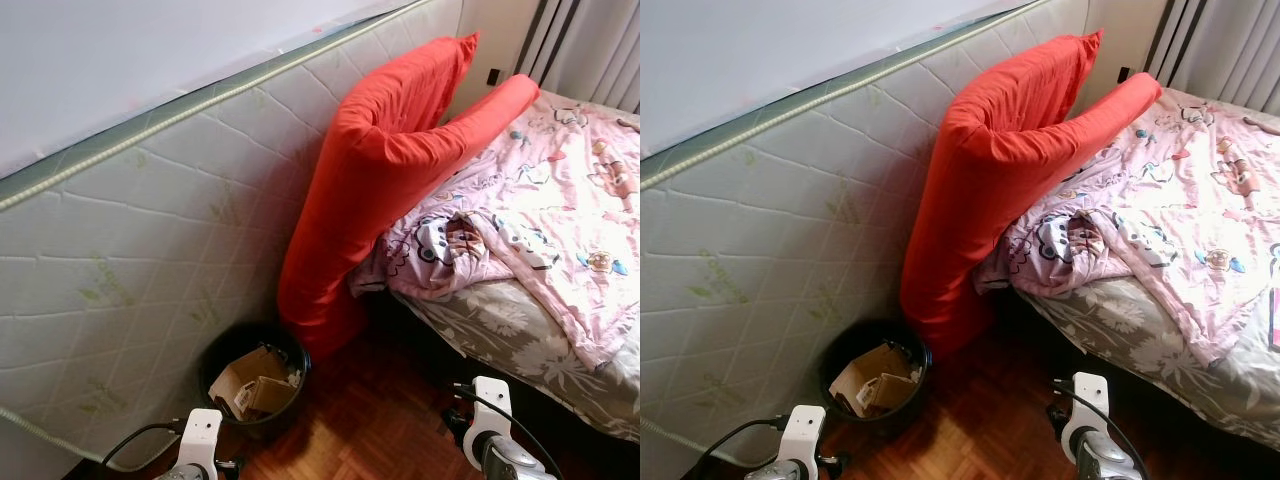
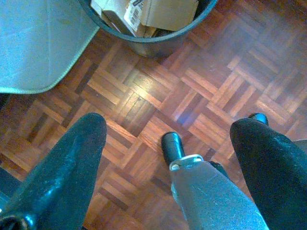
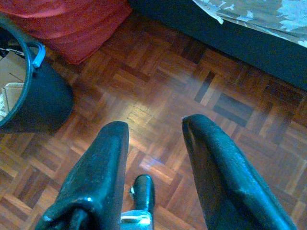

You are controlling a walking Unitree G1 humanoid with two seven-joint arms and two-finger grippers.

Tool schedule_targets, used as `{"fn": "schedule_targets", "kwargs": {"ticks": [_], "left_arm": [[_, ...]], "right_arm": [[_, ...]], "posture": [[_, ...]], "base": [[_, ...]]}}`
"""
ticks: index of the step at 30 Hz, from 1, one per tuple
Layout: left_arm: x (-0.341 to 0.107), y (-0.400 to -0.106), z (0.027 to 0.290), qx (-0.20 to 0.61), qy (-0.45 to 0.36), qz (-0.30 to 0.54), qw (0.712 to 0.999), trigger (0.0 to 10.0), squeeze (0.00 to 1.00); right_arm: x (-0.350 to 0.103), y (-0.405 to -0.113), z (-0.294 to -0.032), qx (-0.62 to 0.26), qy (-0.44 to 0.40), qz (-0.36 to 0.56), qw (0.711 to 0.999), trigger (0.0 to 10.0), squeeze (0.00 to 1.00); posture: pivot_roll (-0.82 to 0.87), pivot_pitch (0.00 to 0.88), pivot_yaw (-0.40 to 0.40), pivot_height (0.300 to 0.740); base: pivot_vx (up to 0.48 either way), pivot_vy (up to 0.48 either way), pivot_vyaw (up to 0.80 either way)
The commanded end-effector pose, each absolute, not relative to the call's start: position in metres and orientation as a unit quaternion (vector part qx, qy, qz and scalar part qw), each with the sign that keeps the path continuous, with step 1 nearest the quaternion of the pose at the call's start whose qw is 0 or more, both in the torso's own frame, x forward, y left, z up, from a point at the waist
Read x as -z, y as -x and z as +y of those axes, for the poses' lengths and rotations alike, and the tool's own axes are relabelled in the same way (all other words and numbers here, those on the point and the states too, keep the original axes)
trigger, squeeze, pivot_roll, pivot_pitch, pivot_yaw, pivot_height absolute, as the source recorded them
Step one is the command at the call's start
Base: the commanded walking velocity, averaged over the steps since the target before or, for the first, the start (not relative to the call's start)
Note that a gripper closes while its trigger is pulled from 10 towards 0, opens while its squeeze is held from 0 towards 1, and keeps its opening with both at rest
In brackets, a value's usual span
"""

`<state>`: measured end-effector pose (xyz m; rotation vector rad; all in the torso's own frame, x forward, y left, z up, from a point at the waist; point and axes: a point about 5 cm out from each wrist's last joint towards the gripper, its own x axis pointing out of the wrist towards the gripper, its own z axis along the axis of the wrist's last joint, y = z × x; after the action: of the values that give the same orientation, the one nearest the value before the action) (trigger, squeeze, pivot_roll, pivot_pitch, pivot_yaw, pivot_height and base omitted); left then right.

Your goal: Clean up the room

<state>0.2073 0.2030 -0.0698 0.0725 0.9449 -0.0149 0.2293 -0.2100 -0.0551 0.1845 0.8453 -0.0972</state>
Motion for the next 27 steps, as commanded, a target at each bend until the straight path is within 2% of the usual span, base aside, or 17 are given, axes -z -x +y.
{"fn": "schedule_targets", "kwargs": {"ticks": [1, 27], "left_arm": [[0.0704, -0.2054, 0.2061, 0.006, -0.036, 0.459, 0.888, 10.0, 0.00], [0.0706, -0.2052, 0.2054, 0.006, -0.031, 0.459, 0.888, 10.0, 0.00]], "right_arm": [[0.0544, -0.2303, -0.2100, 0.049, -0.093, 0.406, 0.908, 10.0, 0.00], [0.0543, -0.2304, -0.2103, 0.048, -0.090, 0.406, 0.908, 10.0, 0.00]], "posture": [[0.00, 0.000, 0.018, 0.740], [-0.01, 0.000, 0.016, 0.740]], "base": [[0.000, -0.326, 0.00], [0.000, -0.326, 0.00]]}}
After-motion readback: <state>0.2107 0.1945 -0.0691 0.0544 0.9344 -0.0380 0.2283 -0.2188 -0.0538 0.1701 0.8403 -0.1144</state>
